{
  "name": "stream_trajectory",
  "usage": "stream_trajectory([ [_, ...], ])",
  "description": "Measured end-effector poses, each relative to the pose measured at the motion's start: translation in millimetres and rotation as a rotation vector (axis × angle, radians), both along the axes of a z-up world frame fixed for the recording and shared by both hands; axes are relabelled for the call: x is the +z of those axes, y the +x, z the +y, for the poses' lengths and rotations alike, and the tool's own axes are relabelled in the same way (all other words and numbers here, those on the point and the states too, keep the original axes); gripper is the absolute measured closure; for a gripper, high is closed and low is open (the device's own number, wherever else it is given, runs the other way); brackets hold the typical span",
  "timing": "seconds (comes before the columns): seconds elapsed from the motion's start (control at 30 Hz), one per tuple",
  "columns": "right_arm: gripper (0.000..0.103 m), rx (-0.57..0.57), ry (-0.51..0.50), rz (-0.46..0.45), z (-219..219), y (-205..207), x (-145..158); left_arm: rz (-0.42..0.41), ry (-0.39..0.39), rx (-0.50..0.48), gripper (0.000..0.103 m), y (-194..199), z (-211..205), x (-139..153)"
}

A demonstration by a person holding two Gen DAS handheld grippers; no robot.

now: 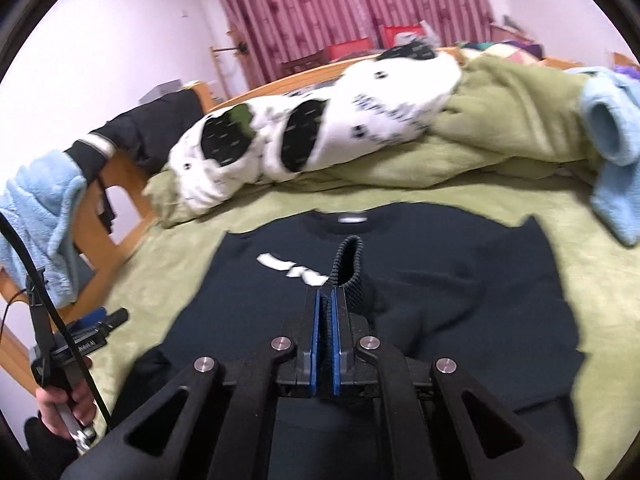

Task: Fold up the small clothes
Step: 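Lay the cuff flat on the folded shirt and open the right gripper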

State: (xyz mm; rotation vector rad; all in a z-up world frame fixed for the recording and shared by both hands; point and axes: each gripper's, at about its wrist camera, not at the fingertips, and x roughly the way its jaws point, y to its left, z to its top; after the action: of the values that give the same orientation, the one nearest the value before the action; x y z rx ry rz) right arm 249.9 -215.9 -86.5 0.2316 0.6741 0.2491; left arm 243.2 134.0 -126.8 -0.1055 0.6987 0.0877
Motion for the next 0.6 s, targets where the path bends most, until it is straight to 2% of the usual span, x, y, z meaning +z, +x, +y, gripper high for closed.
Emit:
stream_trajectory([
  [0.17,0.095,0.095,0.036,0.097,52,20,-19,-0.003,0.019,0.014,0.016,-2,4,2],
  [0.23,0.085,0.098,0.032,0.093,55,16,-21,0.000,0.012,0.011,0.016,-2,3,1],
  [0.27,0.073,0.091,0.016,0.079,54,11,-21,0.003,0.009,0.008,0.016,-2,1,1],
  [0.3,0.064,0.082,-0.002,0.065,51,6,-21,0.003,0.010,-0.002,0.016,-2,-2,1],
  [0.33,0.063,0.072,-0.024,0.045,45,1,-20,0.002,0.013,-0.012,0.016,-2,-5,1],
  [0.6,0.063,-0.036,-0.150,0.028,-37,-38,-31,0.011,0.016,-0.102,0.018,4,-51,0],
])
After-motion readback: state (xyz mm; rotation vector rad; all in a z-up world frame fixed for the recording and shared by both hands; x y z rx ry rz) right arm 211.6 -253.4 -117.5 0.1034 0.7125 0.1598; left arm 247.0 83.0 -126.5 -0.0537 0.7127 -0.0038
